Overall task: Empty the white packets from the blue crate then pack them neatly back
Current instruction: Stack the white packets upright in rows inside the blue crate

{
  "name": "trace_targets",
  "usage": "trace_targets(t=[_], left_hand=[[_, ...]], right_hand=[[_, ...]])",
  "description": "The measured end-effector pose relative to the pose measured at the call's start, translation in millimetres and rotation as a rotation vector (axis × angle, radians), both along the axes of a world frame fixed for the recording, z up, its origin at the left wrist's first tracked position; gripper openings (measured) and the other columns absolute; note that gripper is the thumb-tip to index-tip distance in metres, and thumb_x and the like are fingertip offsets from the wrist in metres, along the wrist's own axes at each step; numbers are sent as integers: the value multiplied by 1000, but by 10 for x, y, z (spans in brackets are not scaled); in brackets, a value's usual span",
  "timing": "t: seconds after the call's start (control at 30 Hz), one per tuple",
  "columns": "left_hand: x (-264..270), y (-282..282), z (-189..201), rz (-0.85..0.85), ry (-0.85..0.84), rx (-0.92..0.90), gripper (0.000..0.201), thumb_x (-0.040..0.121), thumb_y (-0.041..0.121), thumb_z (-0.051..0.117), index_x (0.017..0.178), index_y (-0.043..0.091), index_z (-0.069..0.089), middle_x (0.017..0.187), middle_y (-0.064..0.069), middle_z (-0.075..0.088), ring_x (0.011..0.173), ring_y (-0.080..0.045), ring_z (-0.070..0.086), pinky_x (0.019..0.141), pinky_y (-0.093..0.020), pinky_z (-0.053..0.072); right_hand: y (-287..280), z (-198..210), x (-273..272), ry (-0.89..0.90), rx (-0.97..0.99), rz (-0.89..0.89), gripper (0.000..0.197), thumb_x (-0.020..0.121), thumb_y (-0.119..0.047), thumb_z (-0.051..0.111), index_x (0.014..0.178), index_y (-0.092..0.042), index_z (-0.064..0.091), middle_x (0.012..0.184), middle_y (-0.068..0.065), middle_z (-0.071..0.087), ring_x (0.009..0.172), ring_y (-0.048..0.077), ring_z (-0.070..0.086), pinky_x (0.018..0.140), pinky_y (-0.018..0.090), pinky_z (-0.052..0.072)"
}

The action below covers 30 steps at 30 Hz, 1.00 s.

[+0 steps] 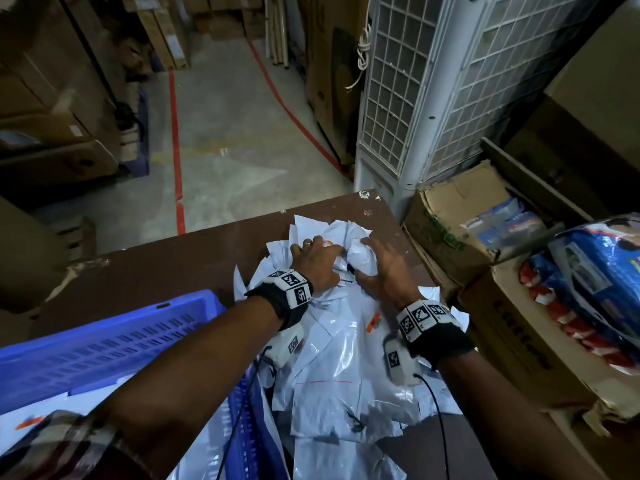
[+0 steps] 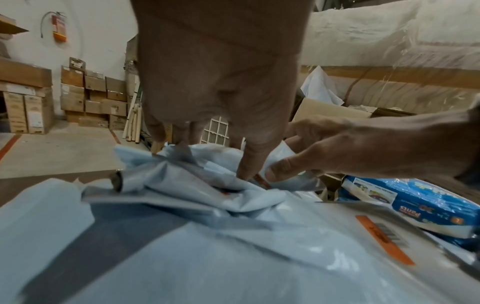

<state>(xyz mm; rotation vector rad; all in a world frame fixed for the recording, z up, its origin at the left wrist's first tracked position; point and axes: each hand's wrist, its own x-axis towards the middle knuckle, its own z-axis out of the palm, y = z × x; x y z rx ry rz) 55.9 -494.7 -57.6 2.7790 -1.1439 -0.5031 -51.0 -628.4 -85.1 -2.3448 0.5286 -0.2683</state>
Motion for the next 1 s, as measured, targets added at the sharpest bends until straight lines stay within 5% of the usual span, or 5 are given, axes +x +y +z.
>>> trace_targets(t=[0.3,0.47,0.6,0.83,1.0], left_hand=[[9,18,-62,-28,-222,-59,23,90,26,55,108,25,70,109,-2,65,109,-27,53,93,-41,28],[2,73,77,34,-249,-258,22,92,22,51,99,22,71,103,-4,65,103,-30,56,90,-42,32],[-27,183,223,53,-218,-394,24,88,22,50,101,19,71,110,-5,66,103,-31,57,93,-45,41],[-197,572,444,-35,-1,-222,4,77,33,70,76,31,67,96,5,59,98,-23,60,90,-44,47],[-502,897,462,-62,78,-159,9,72,23,74,77,26,67,112,2,49,108,-23,54,90,-42,49]], right_hand=[[118,128,-300,-203,152,-142,57,75,-28,73,129,-15,58,120,5,63,109,19,59,93,24,41],[24,106,-552,-265,371,-357,48,82,-54,70,123,-34,56,115,-8,66,105,11,65,89,44,57],[58,207,-803,-337,502,-468,42,90,-29,65,129,-25,50,120,-3,63,108,16,62,94,46,54],[134,241,-1216,-332,597,-462,41,93,-14,65,130,-11,47,109,-4,60,97,13,58,69,6,45],[257,124,-1434,-292,683,-487,52,91,-23,68,137,-20,45,126,1,58,114,20,58,97,42,50]])
